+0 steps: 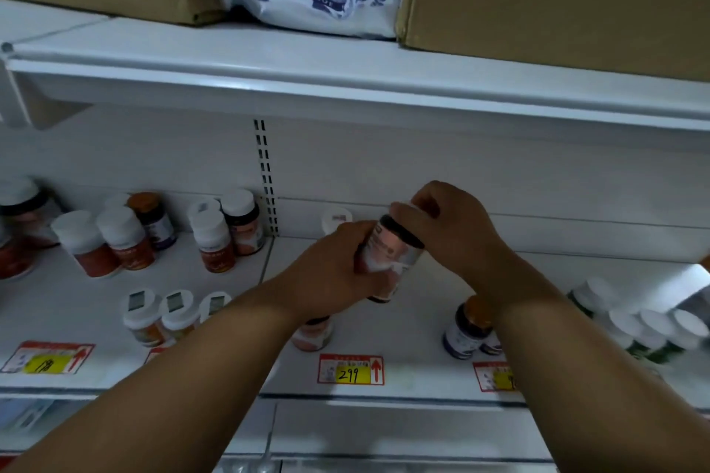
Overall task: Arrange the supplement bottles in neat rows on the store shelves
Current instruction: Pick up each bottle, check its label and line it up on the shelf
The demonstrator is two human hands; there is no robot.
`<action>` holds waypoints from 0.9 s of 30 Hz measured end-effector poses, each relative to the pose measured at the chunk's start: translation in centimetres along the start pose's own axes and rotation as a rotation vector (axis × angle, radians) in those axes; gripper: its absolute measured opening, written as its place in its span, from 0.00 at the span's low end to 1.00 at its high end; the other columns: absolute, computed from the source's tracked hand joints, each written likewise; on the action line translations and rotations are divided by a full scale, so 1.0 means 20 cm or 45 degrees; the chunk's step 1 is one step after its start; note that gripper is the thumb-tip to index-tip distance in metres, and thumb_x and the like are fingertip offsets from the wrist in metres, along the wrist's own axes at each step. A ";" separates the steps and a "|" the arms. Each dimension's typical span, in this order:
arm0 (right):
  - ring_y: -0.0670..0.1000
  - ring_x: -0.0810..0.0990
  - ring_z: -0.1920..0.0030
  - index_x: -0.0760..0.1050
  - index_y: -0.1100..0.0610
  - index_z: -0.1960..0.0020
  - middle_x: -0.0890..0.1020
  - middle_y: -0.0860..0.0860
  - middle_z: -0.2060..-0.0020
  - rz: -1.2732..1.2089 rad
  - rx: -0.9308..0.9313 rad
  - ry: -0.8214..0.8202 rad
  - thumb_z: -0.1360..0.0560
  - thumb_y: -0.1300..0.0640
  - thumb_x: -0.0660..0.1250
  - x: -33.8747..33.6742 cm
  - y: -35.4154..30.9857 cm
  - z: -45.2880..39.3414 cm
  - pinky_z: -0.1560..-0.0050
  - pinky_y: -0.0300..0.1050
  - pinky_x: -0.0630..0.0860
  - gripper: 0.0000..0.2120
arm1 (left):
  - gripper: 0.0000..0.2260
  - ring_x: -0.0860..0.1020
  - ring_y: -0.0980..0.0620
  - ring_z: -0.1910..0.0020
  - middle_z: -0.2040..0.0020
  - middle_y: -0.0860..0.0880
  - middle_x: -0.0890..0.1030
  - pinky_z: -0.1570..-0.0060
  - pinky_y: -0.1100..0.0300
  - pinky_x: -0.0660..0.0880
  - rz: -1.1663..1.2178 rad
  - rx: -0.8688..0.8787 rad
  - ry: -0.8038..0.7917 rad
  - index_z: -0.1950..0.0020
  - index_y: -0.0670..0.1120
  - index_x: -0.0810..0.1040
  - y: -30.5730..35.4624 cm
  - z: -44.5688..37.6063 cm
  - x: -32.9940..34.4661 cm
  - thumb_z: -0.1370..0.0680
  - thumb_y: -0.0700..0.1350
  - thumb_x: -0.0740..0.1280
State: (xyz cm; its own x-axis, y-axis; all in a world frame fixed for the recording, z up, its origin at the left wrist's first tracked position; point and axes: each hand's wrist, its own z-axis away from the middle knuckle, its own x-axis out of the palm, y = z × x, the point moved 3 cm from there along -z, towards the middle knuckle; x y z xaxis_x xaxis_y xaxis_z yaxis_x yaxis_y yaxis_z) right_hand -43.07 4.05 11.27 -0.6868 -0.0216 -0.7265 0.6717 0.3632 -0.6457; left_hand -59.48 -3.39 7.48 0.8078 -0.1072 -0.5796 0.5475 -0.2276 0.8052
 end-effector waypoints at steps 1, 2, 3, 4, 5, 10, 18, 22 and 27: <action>0.42 0.76 0.66 0.74 0.53 0.61 0.79 0.47 0.65 -0.067 0.036 0.006 0.34 0.32 0.65 -0.01 -0.02 0.01 0.68 0.37 0.70 0.23 | 0.18 0.79 0.62 0.49 0.46 0.58 0.81 0.50 0.64 0.77 0.105 -0.025 -0.034 0.40 0.62 0.73 0.01 0.01 0.01 0.28 0.55 0.73; 0.42 0.76 0.68 0.74 0.54 0.61 0.79 0.48 0.66 -0.129 0.059 0.005 0.34 0.32 0.65 -0.02 -0.05 0.03 0.68 0.38 0.71 0.24 | 0.19 0.80 0.62 0.50 0.47 0.59 0.81 0.51 0.64 0.77 0.182 -0.060 -0.039 0.41 0.62 0.73 0.02 0.02 0.02 0.29 0.56 0.74; 0.42 0.77 0.67 0.75 0.55 0.60 0.79 0.48 0.65 -0.180 0.070 -0.008 0.34 0.32 0.65 -0.03 -0.06 0.05 0.66 0.40 0.73 0.25 | 0.21 0.80 0.63 0.50 0.47 0.59 0.81 0.51 0.63 0.77 0.208 -0.091 -0.007 0.40 0.62 0.73 0.02 0.04 0.03 0.30 0.57 0.75; 0.42 0.78 0.66 0.76 0.54 0.59 0.80 0.47 0.64 -0.232 0.072 -0.038 0.33 0.33 0.65 -0.03 -0.07 0.06 0.64 0.41 0.76 0.23 | 0.23 0.80 0.64 0.52 0.49 0.61 0.81 0.53 0.63 0.77 0.217 -0.111 0.061 0.40 0.60 0.72 0.02 0.05 0.04 0.32 0.57 0.76; 0.42 0.79 0.64 0.76 0.52 0.57 0.80 0.47 0.62 -0.289 0.065 -0.092 0.32 0.34 0.65 -0.03 -0.08 0.08 0.62 0.43 0.78 0.21 | 0.25 0.81 0.63 0.54 0.51 0.62 0.81 0.56 0.64 0.78 0.235 -0.127 0.148 0.40 0.60 0.72 0.02 0.07 0.05 0.34 0.57 0.77; 0.46 0.82 0.54 0.75 0.47 0.43 0.81 0.47 0.49 -0.420 -0.013 -0.385 0.27 0.38 0.64 0.01 -0.06 0.17 0.56 0.46 0.82 0.18 | 0.29 0.78 0.67 0.55 0.53 0.64 0.79 0.60 0.69 0.77 0.168 -0.190 0.347 0.45 0.62 0.67 0.07 0.17 0.11 0.40 0.56 0.80; 0.44 0.74 0.48 0.70 0.45 0.37 0.74 0.42 0.48 -0.072 -0.197 -0.399 0.28 0.47 0.68 0.18 0.06 0.24 0.54 0.33 0.66 0.20 | 0.27 0.66 0.55 0.36 0.35 0.53 0.69 0.38 0.64 0.62 -0.506 -0.143 0.354 0.32 0.53 0.69 -0.11 0.30 -0.07 0.32 0.52 0.66; 0.45 0.70 0.41 0.67 0.49 0.30 0.73 0.47 0.38 0.019 -0.172 -0.512 0.26 0.49 0.68 0.37 0.06 0.29 0.46 0.37 0.62 0.26 | 0.34 0.63 0.49 0.30 0.28 0.51 0.63 0.32 0.54 0.63 -0.732 -0.211 -0.131 0.25 0.55 0.60 -0.25 0.24 -0.03 0.29 0.54 0.69; 0.47 0.70 0.39 0.64 0.49 0.28 0.71 0.49 0.35 0.017 -0.113 -0.463 0.26 0.51 0.68 0.45 0.06 0.33 0.45 0.37 0.63 0.28 | 0.31 0.72 0.51 0.40 0.38 0.51 0.69 0.45 0.58 0.69 -0.583 -0.100 -0.160 0.28 0.55 0.64 -0.32 0.22 -0.04 0.30 0.51 0.71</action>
State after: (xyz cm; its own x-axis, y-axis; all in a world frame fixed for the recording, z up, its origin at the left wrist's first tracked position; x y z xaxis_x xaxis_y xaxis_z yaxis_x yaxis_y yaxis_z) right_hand -46.63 -1.89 2.29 -0.5238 -0.3403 -0.7809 0.6420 0.4449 -0.6244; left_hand -64.52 -6.08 2.23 0.4500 -0.1302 -0.8835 0.8595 -0.2054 0.4680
